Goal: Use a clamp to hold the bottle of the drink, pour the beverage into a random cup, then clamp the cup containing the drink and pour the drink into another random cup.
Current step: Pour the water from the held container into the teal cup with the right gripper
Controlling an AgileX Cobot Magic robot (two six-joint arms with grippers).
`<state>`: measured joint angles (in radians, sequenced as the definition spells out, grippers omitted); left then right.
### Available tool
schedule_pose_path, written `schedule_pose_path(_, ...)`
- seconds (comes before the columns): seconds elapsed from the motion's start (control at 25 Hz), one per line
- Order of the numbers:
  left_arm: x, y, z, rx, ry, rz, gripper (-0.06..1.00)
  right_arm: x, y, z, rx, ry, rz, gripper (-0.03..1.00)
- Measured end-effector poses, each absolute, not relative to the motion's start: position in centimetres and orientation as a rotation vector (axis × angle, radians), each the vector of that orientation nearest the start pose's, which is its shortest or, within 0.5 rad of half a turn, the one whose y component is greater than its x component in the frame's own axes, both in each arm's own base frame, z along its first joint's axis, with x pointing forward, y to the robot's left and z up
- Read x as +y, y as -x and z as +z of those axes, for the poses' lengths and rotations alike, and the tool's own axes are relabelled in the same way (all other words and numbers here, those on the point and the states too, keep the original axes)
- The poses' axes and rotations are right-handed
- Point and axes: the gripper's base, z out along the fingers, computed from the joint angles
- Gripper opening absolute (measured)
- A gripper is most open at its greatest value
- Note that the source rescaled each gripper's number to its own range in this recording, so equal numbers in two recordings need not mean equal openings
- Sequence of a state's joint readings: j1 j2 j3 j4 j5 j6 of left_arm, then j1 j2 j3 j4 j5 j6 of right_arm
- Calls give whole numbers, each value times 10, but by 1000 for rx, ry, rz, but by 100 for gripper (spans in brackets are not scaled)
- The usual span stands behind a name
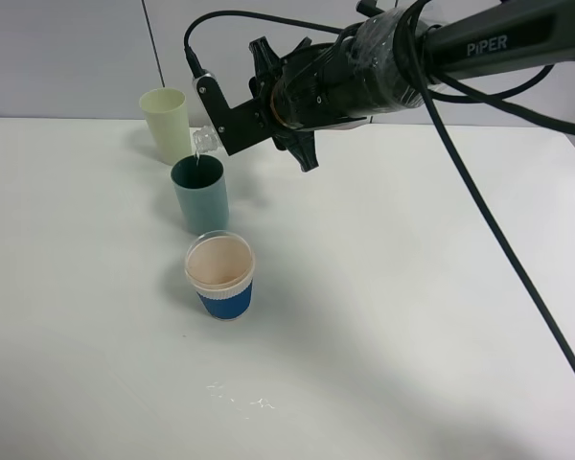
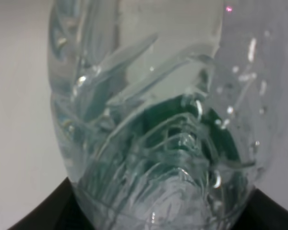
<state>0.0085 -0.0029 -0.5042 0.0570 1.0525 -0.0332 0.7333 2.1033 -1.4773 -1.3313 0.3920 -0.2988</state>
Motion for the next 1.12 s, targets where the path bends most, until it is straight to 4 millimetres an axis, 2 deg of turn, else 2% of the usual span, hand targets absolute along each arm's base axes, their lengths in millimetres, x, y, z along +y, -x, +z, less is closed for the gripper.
schedule_pose_path(1.12, 4, 6, 279, 2028, 45, 52, 100, 291, -373, 188, 999, 2075, -944, 0)
